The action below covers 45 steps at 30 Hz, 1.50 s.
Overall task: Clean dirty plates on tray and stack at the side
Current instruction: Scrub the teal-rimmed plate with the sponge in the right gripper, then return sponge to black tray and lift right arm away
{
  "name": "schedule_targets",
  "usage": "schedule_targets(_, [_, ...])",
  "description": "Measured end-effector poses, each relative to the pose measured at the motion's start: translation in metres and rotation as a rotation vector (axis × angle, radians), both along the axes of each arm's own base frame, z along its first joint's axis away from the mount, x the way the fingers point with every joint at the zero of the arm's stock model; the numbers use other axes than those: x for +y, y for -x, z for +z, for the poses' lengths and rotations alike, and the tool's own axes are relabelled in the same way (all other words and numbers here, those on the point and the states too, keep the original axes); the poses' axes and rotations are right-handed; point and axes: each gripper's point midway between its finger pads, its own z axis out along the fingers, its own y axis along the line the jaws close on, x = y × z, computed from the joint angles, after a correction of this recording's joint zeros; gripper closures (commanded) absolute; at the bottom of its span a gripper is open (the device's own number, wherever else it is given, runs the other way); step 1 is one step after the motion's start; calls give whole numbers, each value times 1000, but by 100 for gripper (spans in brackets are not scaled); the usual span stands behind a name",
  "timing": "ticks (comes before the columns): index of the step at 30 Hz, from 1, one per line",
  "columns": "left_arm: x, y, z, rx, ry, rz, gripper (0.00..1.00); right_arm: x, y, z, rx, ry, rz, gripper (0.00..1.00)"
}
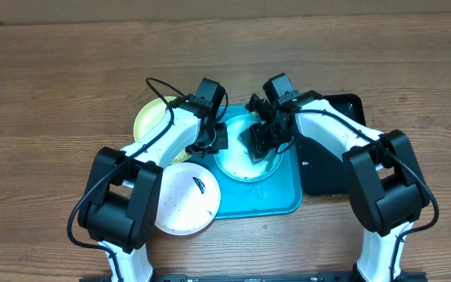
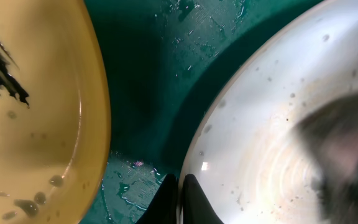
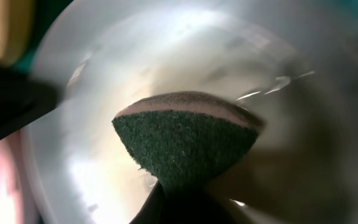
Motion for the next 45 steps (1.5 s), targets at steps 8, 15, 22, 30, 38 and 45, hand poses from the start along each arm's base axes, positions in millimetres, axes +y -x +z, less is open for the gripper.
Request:
schedule_targets(8, [0,0,0,0,2,0,96,10,29,15,184,-116,9,96])
schedule_targets(15, [-1,0,0,0,3,0,89,-24,-25,75,127,-176,-115,96])
schedule_targets(22, [-1,0,0,-1,3,0,88,-118,-41,103,96,-31,-326,96])
schedule_targets(30, [-1,0,0,-1,2,0,83,-198,-33,59,83,329,-444,96])
schedule_targets(38, [-6,2,0,-1,2,-14,80,-216,-18,23,91,434,-450,96])
schedule_targets(45, [-8,4,0,-1,3,-22,80,-219,-9,17,117,459,-444,96])
